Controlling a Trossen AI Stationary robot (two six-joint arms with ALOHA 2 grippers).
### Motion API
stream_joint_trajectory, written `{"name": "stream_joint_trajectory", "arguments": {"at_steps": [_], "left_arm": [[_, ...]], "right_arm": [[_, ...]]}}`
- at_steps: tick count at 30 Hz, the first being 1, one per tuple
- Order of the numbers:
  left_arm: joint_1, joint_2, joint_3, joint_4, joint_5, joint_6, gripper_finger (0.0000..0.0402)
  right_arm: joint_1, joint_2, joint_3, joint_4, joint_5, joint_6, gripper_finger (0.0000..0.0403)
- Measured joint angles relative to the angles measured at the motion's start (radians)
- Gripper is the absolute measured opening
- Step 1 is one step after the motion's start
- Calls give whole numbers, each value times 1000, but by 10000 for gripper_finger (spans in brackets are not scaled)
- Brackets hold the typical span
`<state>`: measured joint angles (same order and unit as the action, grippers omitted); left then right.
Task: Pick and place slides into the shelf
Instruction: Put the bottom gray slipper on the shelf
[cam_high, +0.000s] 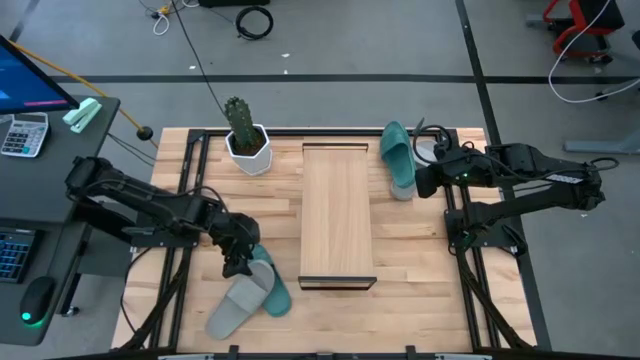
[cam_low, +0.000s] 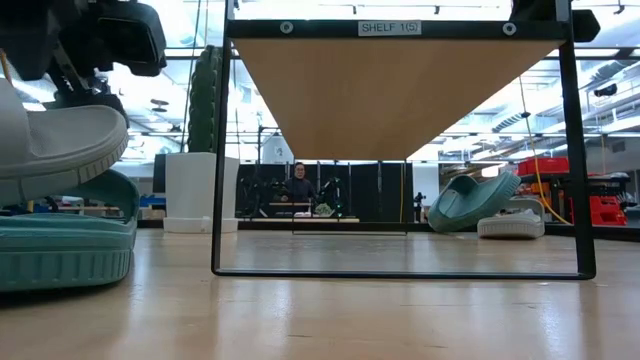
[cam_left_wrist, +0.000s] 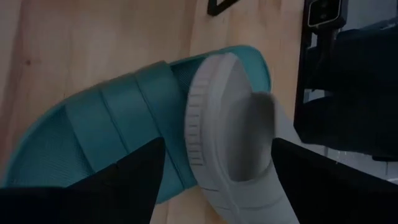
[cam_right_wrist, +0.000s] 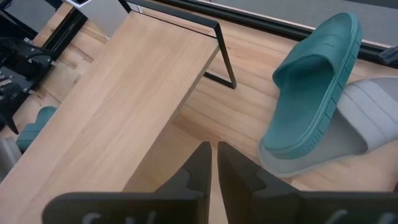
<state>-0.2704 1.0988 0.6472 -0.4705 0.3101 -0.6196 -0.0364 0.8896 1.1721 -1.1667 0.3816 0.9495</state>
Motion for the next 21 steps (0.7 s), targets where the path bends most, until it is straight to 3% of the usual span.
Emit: {"name": "stream_joint_trajectory", "arguments": {"at_steps": [16,21], "left_arm": [[85,2,0,71,0,142,298],[91,52,2,130,56,145,298]], "right_arm": [[0,0,0,0,0,0,32],[0,0,0,0,2,0,30]]}}
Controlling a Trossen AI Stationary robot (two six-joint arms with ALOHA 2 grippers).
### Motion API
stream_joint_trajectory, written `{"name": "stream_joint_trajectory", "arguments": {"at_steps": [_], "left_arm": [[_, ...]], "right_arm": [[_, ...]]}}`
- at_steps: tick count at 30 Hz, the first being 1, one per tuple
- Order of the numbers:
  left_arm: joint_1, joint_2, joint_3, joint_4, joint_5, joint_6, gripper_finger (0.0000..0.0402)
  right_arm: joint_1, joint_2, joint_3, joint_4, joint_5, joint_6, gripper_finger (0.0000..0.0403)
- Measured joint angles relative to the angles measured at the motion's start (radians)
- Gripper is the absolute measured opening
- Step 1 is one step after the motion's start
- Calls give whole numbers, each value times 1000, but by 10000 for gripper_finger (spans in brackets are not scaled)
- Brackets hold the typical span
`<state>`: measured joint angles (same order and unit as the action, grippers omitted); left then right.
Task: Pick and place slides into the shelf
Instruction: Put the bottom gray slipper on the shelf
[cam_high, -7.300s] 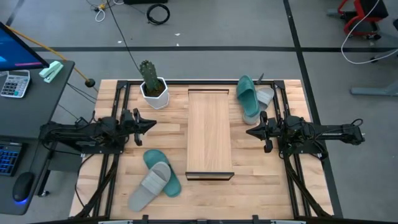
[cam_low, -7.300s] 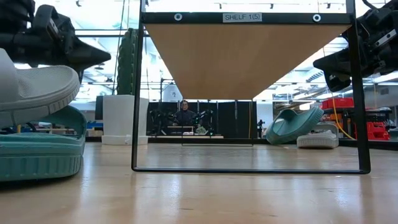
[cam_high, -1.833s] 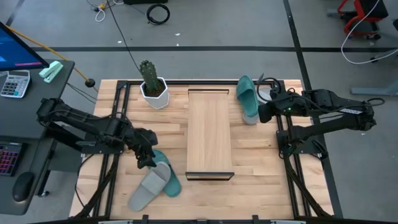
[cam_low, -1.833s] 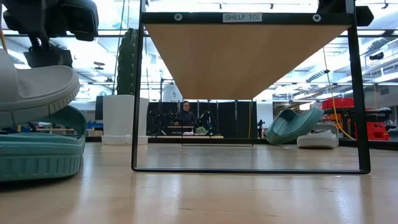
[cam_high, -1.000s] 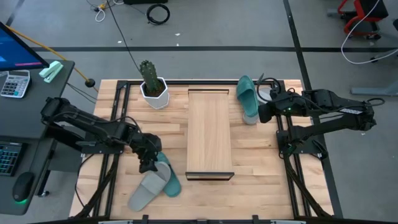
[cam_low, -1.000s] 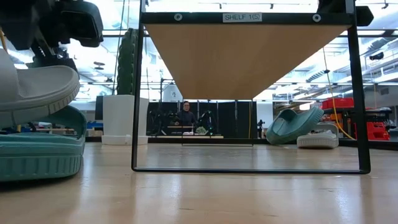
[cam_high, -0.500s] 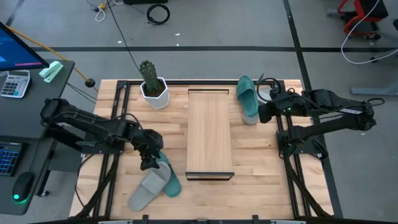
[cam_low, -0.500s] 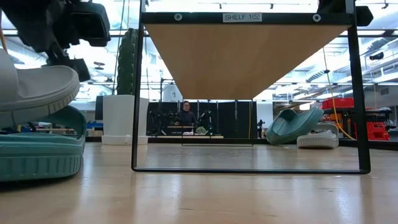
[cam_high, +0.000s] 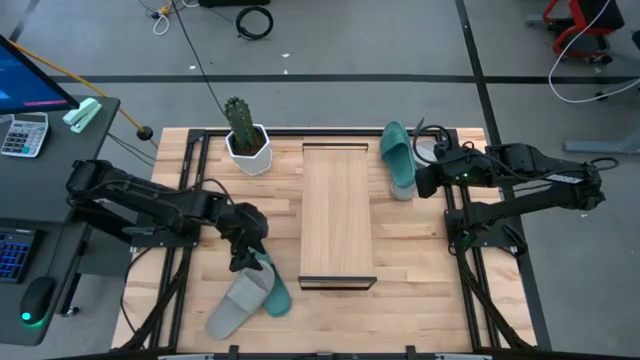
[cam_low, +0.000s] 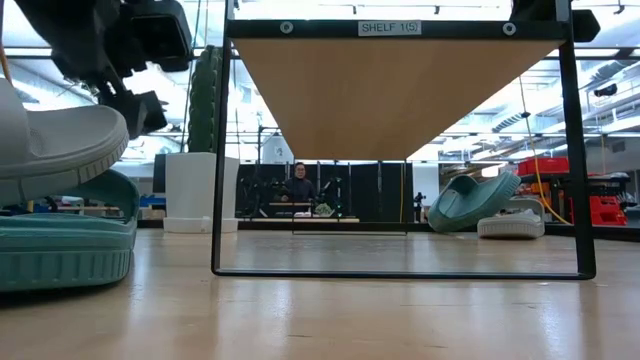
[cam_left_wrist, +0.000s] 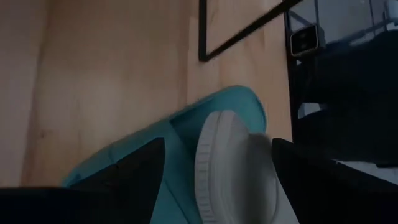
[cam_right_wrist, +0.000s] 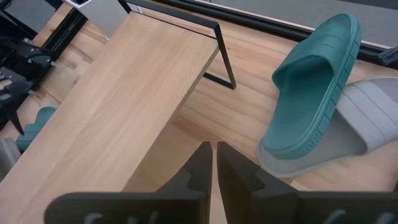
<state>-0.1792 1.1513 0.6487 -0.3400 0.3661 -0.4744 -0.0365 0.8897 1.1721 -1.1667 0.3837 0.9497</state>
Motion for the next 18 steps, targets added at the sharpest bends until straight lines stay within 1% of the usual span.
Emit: {"name": "stream_joint_trajectory", "arguments": {"at_steps": [4,13,16,18], "left_arm": [[-4,59,0,4,9,14,298],[-5,144,0,24,107,42,297],[-5,147,0,27,109,41,289],[-1,147,0,29,109,41,276]], "right_arm": [[0,1,0,0,1,1,30],[0,36,-1,1,1,-1,30],[0,53,-1,0,-10,-10,30],[0,63,-1,0,-20,-19,30]]}}
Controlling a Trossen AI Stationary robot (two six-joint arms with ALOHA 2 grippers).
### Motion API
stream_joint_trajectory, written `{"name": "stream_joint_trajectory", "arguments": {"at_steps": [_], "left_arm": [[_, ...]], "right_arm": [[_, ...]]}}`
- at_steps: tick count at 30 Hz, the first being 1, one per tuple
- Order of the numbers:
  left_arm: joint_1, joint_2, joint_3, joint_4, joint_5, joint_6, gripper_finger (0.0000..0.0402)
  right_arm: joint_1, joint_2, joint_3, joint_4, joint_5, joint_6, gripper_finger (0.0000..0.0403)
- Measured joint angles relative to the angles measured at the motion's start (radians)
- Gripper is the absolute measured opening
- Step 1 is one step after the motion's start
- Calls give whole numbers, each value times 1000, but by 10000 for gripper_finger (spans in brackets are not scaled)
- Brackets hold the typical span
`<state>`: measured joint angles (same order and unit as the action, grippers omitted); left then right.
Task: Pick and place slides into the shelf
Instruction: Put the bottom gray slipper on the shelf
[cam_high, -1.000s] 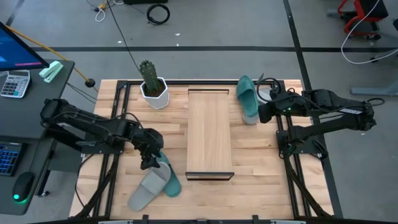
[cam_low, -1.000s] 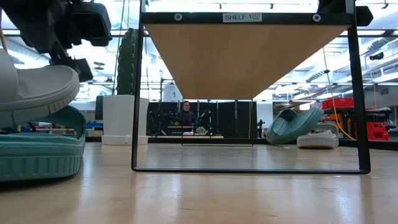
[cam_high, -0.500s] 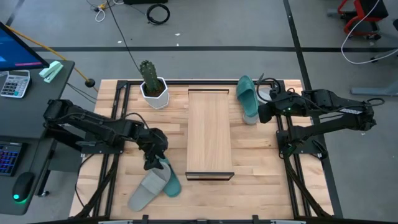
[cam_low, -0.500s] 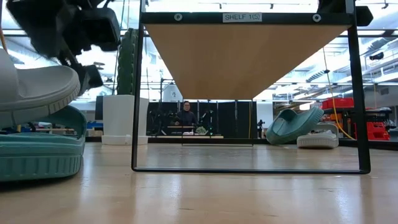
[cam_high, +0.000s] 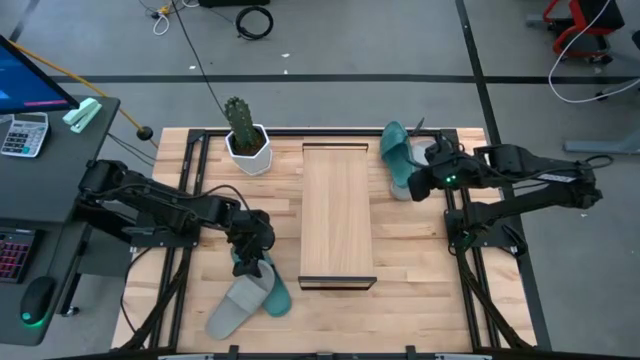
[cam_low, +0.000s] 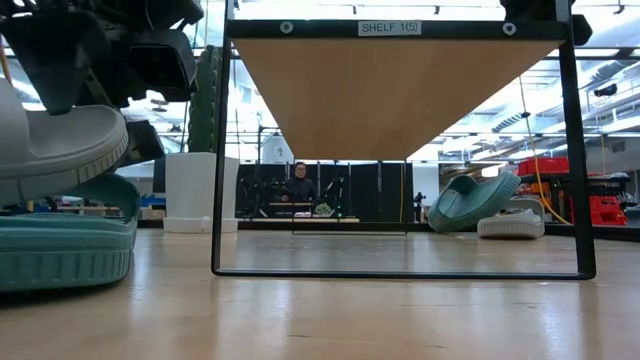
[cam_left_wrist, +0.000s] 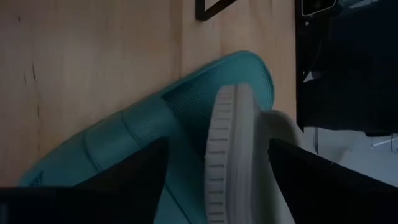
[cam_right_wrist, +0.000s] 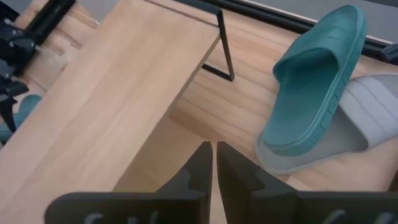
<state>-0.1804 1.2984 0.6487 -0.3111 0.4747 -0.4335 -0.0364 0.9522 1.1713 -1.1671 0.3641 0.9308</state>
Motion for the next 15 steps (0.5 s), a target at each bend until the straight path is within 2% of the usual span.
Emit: {"name": "stream_joint_trajectory", "arguments": {"at_steps": [5,15], "left_arm": [[12,-3,0,5,2,0,222],[16,-3,0,6,5,1,78]], "right_arm": [[0,3,0,0,-5,-16,30],[0,-3,0,0,-6,-17,30]]}}
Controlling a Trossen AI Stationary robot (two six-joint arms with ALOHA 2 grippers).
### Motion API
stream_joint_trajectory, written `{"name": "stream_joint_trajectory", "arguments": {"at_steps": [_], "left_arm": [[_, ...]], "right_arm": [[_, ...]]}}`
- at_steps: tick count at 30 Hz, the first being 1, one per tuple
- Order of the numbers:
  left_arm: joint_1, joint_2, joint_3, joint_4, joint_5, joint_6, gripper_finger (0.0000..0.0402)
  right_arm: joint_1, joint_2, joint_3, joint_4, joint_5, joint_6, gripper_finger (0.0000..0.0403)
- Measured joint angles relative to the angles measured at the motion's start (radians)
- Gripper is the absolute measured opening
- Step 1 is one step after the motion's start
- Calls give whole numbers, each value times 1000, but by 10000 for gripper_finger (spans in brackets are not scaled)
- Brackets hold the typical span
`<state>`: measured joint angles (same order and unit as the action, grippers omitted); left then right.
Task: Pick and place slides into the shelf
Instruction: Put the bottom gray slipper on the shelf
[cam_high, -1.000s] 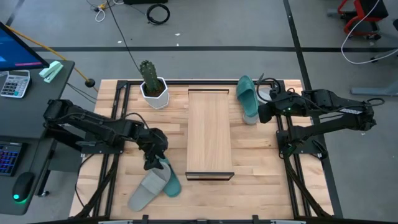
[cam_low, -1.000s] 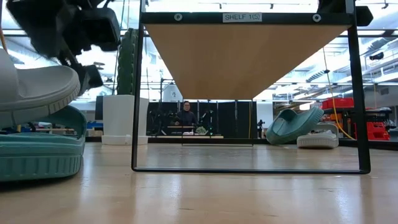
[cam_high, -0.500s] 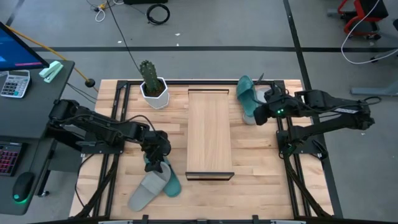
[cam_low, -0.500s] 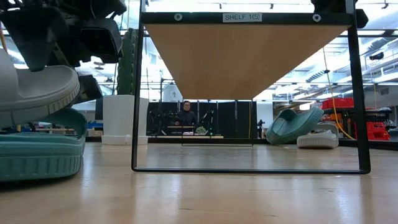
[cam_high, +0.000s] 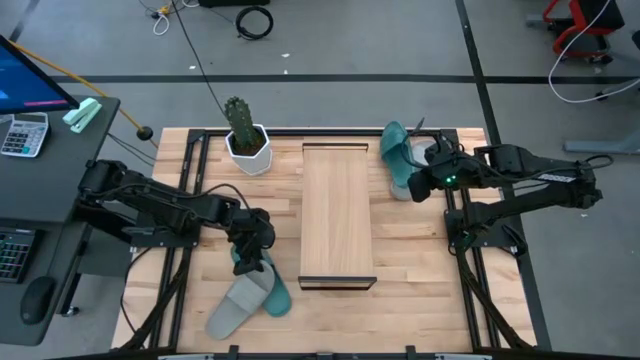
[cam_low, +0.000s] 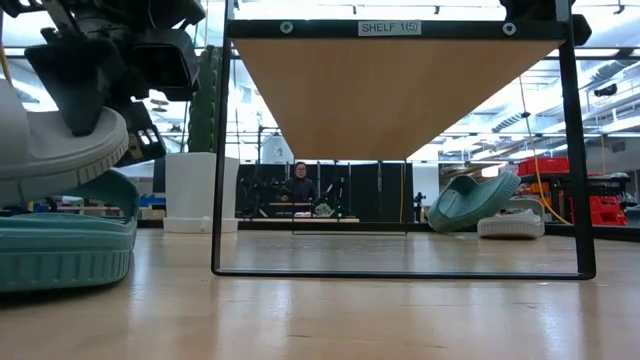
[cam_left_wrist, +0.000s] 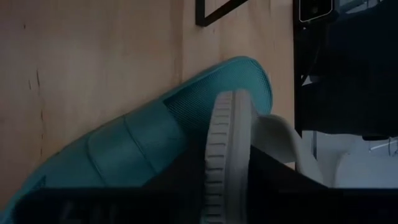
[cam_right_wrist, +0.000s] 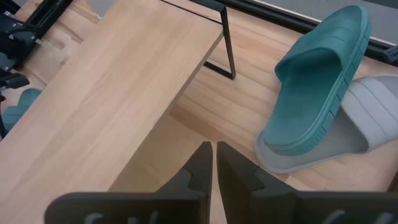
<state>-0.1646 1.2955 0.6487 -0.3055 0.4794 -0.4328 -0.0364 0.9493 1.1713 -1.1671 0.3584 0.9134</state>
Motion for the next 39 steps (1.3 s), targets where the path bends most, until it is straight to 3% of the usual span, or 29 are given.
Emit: {"name": "stream_joint_trajectory", "arguments": {"at_steps": [3,16,20,26,30,39], "left_arm": [[0,-1,0,0,2,-3,48],[-3,-1,38,-12,54,-78,70],[-2,-1,80,-88,61,-52,47],[-2,-13,137,-226,72,-4,52],[-1,-30,199,-291,75,22,69],[57,-35,420,-419,75,107,45]], "right_arm": [[0,0,0,0,0,0,30],[0,0,0,0,0,-7,30],[0,0,0,0,0,-9,30],[0,0,0,0,0,-20,30],[0,0,0,-1,0,-24,30],[0,-11,0,-8,0,-27,30]]}}
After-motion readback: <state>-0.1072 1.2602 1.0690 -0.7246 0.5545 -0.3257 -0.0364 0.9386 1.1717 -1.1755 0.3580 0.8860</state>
